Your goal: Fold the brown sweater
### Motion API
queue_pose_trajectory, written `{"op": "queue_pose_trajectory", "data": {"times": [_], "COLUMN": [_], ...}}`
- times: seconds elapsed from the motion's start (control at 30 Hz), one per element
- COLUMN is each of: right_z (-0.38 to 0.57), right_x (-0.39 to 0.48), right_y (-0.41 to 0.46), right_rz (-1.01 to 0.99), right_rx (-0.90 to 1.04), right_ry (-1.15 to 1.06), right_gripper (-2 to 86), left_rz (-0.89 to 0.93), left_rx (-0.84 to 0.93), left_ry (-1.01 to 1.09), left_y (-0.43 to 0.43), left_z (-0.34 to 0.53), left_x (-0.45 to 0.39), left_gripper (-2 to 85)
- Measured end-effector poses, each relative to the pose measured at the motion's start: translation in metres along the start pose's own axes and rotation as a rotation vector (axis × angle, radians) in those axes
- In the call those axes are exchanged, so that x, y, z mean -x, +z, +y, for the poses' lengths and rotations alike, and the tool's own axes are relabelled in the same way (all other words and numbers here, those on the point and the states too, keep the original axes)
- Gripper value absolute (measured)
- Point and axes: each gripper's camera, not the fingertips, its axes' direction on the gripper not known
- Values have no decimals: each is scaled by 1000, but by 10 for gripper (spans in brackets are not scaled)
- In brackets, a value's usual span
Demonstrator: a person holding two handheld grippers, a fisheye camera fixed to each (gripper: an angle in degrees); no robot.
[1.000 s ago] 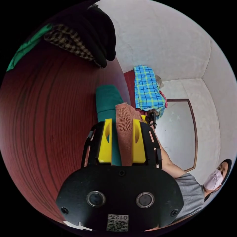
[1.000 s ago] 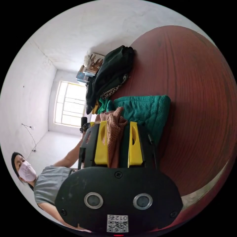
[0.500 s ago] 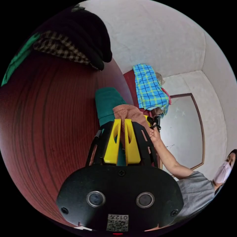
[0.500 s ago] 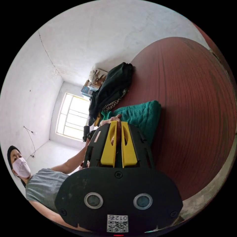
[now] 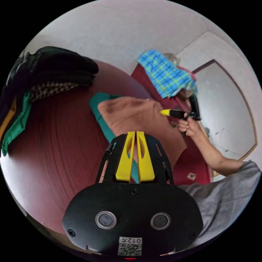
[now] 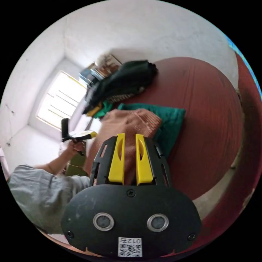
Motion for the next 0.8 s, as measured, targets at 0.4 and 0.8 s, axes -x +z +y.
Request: {"op": "queue_pose_trajectory", "data": {"times": [0.4, 0.8], "right_z": [15, 26], "right_x": [1, -42], "right_y": [90, 284], "right_rz": [-126, 117], "right_rx": [-132, -3], "right_ry": [-195, -264], "right_gripper": [45, -3], "left_rz": [-42, -239], "left_rx": [-119, -106], "left_ry": [130, 218], "left_y": [-43, -35], "left_z": [-2, -31], "left_x": [-142, -244], "left_gripper": [-1, -3]}}
